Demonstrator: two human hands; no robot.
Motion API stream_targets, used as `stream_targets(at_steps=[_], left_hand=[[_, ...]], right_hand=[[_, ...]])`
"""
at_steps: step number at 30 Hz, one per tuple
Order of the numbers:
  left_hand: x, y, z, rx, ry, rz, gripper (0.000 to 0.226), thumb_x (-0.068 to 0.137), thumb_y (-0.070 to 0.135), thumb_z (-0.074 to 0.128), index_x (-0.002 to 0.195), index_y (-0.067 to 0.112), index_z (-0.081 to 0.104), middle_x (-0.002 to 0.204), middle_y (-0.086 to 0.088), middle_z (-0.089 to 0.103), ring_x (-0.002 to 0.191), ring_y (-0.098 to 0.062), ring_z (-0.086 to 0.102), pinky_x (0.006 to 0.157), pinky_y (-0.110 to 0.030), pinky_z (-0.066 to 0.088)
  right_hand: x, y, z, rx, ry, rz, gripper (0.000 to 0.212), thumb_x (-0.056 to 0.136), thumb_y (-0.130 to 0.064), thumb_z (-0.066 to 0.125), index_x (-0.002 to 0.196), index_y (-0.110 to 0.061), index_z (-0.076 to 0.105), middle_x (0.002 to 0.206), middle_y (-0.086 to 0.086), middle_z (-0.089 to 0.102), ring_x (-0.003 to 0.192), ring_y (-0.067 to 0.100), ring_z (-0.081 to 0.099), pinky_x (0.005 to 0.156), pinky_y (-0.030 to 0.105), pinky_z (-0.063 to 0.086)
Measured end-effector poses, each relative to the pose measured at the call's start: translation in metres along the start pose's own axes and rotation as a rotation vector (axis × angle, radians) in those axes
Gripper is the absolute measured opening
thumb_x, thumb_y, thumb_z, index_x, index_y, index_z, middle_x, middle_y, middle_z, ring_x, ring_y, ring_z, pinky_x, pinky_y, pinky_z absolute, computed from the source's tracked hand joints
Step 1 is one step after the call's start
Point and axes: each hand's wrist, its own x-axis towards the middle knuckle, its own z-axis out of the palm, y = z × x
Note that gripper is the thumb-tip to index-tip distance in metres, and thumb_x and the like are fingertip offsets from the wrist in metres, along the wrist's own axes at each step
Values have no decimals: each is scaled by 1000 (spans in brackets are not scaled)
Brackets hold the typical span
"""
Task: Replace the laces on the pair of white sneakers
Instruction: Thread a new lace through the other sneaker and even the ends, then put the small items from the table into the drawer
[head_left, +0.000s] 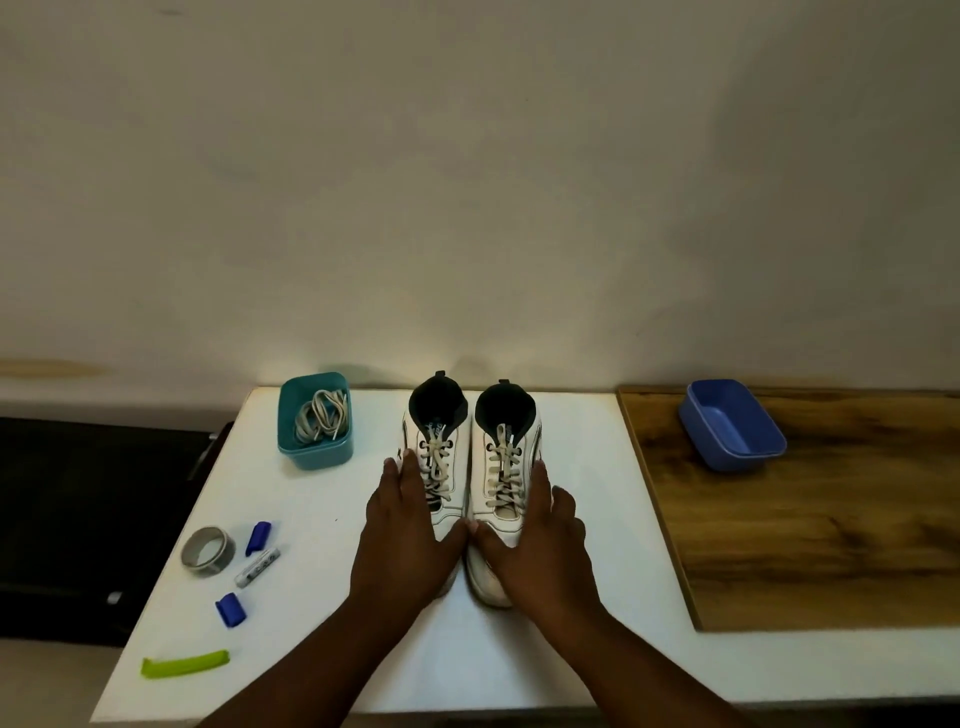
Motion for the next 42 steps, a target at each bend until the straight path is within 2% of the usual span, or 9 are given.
stream_targets(at_steps=[3, 6, 9, 11, 13, 16, 21, 32, 42], left_hand=[[-12, 1, 2, 148, 100, 145, 95, 94, 67, 42, 163, 26, -8, 172, -9, -4, 157, -30, 7, 124, -52, 19], [-27, 0, 7, 157, 93, 110, 85, 98, 64, 34, 164, 24, -1, 172, -8, 0, 156, -29, 17, 123, -52, 24], [-36, -9, 13, 265, 66, 131, 75, 102, 60, 24, 164, 21, 8, 172, -8, 5, 156, -30, 20, 124, -53, 19], [-37, -12, 14, 340, 65, 185, 71, 103, 56, 27, 163, 20, 20, 170, -10, 15, 155, -32, 22, 123, -58, 16], [-36, -12, 11, 390, 84, 227, 70, 102, 52, 35, 162, 19, 24, 169, -13, 19, 156, -34, 19, 122, -62, 15], [-40, -9, 4, 431, 122, 276, 73, 102, 51, 39, 164, 19, 16, 170, -15, 12, 157, -35, 8, 121, -65, 13], [-54, -3, -16, 417, 219, 288, 77, 102, 55, 39, 164, 20, 10, 171, -15, 3, 158, -36, 2, 121, -67, 9], [-90, 22, -136, 412, 449, 278, 78, 103, 55, 35, 164, 22, 0, 170, -15, -10, 157, -36, -8, 121, -68, 7], [-125, 40, -230, 422, 645, 244, 77, 104, 58, 30, 164, 24, -2, 170, -15, -10, 157, -35, -9, 119, -70, 6]], right_hand=[[-9, -6, 2, -145, 55, -168, 94, 94, -71, 41, 159, -38, -19, 171, 9, -6, 155, 34, 12, 120, 50, 34], [-16, -10, 8, -212, 32, -234, 80, 101, -61, 31, 159, -37, -19, 171, 9, -11, 158, 33, 3, 124, 49, 25], [-20, -10, 20, -287, 53, -260, 73, 102, -57, 28, 163, -33, -6, 171, 13, -11, 158, 37, 6, 121, 52, 30], [-20, -9, 26, -314, 73, -254, 70, 103, -55, 27, 164, -33, 1, 171, 15, -9, 157, 39, 8, 120, 54, 32], [-21, -8, 29, -329, 66, -245, 69, 103, -57, 23, 164, -35, -2, 170, 14, -14, 157, 40, 4, 121, 55, 28], [-26, -6, 27, -347, 107, -242, 72, 102, -64, 17, 163, -35, -7, 169, 13, -18, 157, 43, 0, 122, 56, 25], [-40, -14, -4, -379, 181, -297, 84, 98, -75, 20, 162, -33, -14, 168, 12, -24, 155, 41, -18, 126, 58, 11], [-93, -81, -78, -352, 349, -424, 93, 98, -73, 41, 164, -27, -4, 169, 17, -20, 156, 42, -15, 122, 64, 19], [-129, -162, -141, -372, 522, -591, 94, 95, -79, 34, 164, -26, -3, 168, 21, -21, 154, 44, -18, 123, 65, 8]])
